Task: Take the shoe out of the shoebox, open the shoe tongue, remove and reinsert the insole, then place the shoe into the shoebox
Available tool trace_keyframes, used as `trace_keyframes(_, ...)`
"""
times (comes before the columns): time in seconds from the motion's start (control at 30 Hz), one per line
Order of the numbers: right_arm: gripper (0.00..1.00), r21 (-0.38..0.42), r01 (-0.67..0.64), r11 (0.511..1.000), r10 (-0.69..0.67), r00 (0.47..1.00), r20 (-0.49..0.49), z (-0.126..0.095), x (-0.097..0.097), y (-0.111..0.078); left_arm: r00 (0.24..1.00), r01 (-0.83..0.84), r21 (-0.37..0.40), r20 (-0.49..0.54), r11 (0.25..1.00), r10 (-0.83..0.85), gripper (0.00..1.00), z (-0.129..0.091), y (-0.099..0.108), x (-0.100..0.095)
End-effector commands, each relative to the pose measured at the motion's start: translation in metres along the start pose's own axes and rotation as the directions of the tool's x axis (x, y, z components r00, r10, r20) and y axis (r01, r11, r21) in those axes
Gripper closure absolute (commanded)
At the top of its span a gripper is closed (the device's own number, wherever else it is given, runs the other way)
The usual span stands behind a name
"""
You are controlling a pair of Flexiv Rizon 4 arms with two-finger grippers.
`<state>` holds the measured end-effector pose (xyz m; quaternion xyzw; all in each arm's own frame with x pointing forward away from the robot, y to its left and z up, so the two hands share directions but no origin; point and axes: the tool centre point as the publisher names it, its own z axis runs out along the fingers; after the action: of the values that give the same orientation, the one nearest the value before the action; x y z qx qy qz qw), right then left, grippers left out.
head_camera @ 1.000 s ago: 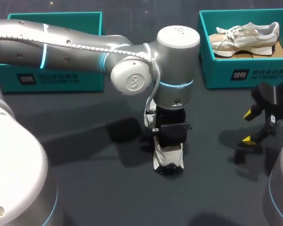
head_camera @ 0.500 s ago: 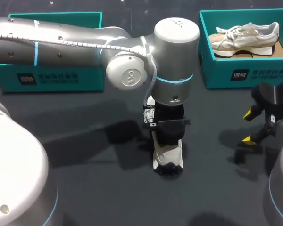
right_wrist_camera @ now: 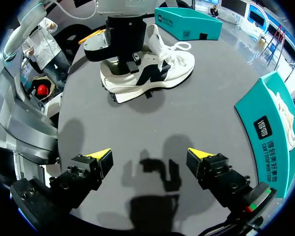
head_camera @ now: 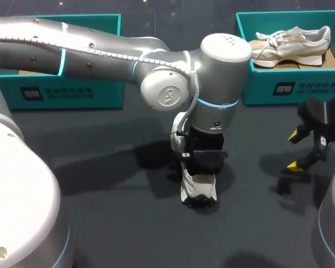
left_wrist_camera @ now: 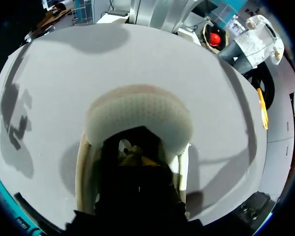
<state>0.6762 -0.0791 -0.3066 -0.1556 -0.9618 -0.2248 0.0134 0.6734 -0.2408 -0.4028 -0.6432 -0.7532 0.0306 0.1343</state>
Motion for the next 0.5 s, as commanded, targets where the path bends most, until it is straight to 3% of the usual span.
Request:
trace_keyframes(0.03, 0.0, 0.002, 0.0, 1.0, 0.0, 1.0, 0.003, 0.0, 0.002, 0.0, 0.999, 0.011, 0.02, 0.03, 1.0, -0.012, 1.0, 0.018, 0.01, -0.012)
trace_keyframes(0.2, 0.0, 0.002, 0.0, 1.0, 0.0, 1.0, 0.003, 0.0, 0.002, 0.0, 0.993, 0.015, 0.021, 0.113, 1.0, -0.018, 1.0, -0.013, 0.001, -0.012)
trace_keyframes(0.33, 0.0, 0.002, 0.0, 1.0, 0.0, 1.0, 0.003, 0.0, 0.002, 0.0, 0.987, -0.029, 0.078, 0.162, 0.997, 0.016, 1.0, -0.034, -0.014, -0.014)
trace_keyframes(0.43, 0.0, 0.002, 0.0, 1.0, 0.0, 1.0, 0.003, 0.0, 0.002, 0.0, 0.986, -0.086, 0.158, 0.153, 0.984, 0.061, 1.0, -0.037, -0.028, -0.018)
trace_keyframes(0.5, 0.0, 0.002, 0.0, 1.0, 0.0, 1.0, 0.003, 0.0, 0.002, 0.0, 0.988, -0.085, 0.16, 0.141, 0.983, 0.063, 1.0, -0.032, -0.034, -0.021)
